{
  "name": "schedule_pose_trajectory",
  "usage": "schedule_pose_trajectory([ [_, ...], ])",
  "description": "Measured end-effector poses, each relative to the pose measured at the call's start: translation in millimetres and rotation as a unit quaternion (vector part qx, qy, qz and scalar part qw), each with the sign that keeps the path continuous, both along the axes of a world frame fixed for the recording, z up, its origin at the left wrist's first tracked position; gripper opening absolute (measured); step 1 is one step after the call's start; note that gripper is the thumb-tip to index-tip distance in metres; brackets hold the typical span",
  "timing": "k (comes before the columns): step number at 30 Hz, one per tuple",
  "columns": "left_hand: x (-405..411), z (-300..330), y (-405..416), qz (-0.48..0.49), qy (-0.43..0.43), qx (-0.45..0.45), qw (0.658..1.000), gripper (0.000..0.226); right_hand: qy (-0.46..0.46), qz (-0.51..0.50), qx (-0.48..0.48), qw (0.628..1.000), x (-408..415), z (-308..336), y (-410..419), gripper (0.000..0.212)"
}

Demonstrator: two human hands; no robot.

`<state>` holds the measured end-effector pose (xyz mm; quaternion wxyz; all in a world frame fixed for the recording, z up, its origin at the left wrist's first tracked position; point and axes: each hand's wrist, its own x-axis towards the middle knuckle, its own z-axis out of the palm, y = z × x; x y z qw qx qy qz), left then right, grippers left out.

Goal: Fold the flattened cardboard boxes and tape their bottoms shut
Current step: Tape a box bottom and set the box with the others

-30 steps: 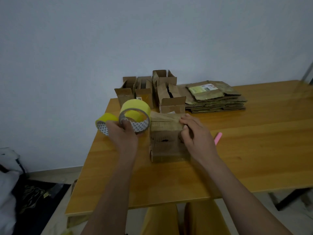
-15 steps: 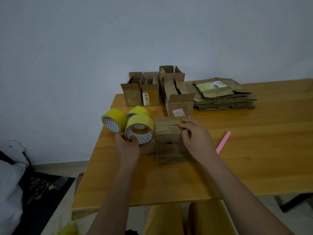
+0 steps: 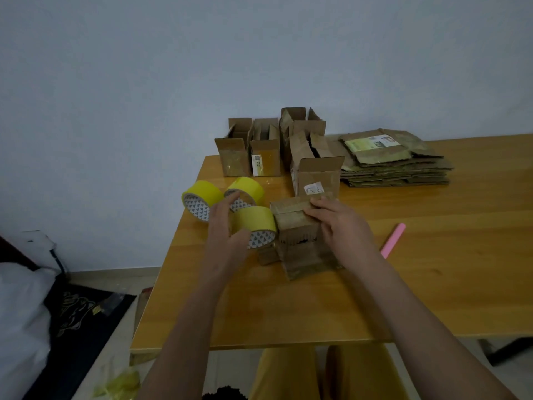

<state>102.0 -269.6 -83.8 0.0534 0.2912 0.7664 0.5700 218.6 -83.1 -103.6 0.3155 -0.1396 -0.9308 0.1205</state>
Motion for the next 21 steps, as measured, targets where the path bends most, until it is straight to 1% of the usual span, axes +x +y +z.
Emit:
schedule_pose_trajectory([
  [1, 2, 8, 1, -0.031, -0.002, -0.002, 1.000, 0.061, 0.001, 0.010, -0.004, 1.000, 1, 0, 3, 0.038],
  [2, 2, 15, 3, -0.055, -0.007, -0.024, 0.998, 0.051, -0.002, 0.018, -0.011, 1.000, 2, 0, 6, 0.039],
  [3, 2, 20, 6, -0.069, 0.001, -0.069, 0.995, 0.040, -0.007, 0.024, -0.021, 0.999, 4, 1, 7, 0.040],
  [4, -1, 22, 10, -0.073, 0.022, -0.136, 0.988, 0.031, -0.013, 0.026, -0.036, 0.999, 5, 3, 9, 0.040],
  [5, -5, 24, 14, -0.079, 0.039, -0.199, 0.976, 0.029, -0.013, 0.027, -0.058, 0.998, 6, 5, 9, 0.039],
  [6, -10, 24, 17, -0.089, 0.037, -0.245, 0.965, 0.034, -0.008, 0.022, -0.081, 0.996, 6, 8, 9, 0.037],
  [7, -14, 25, 20, -0.105, 0.017, -0.269, 0.957, 0.043, -0.002, 0.015, -0.106, 0.994, 6, 11, 8, 0.033],
  [9, -20, 30, 24, -0.126, -0.018, -0.292, 0.948, 0.052, -0.023, 0.008, -0.136, 0.990, 4, 14, 5, 0.027],
  [10, -22, 33, 25, -0.130, -0.017, -0.299, 0.945, 0.050, -0.052, 0.003, -0.119, 0.992, 3, 12, 3, 0.037],
  [12, -24, 39, 28, -0.135, -0.004, -0.302, 0.944, 0.046, -0.103, -0.011, -0.058, 0.993, 4, 5, 0, 0.068],
  [13, -25, 41, 31, -0.138, -0.003, -0.300, 0.944, 0.045, -0.106, -0.020, -0.038, 0.993, 4, 0, -1, 0.079],
  [14, -27, 43, 32, -0.139, -0.007, -0.300, 0.944, 0.044, -0.097, -0.029, -0.030, 0.994, 4, -4, -3, 0.084],
  [17, -30, 49, 38, -0.138, -0.008, -0.300, 0.944, 0.041, -0.063, -0.049, -0.023, 0.997, 0, -10, -6, 0.082],
  [21, -28, 59, 47, -0.112, 0.044, -0.307, 0.944, 0.044, -0.043, -0.052, -0.011, 0.998, -2, -12, -8, 0.078],
])
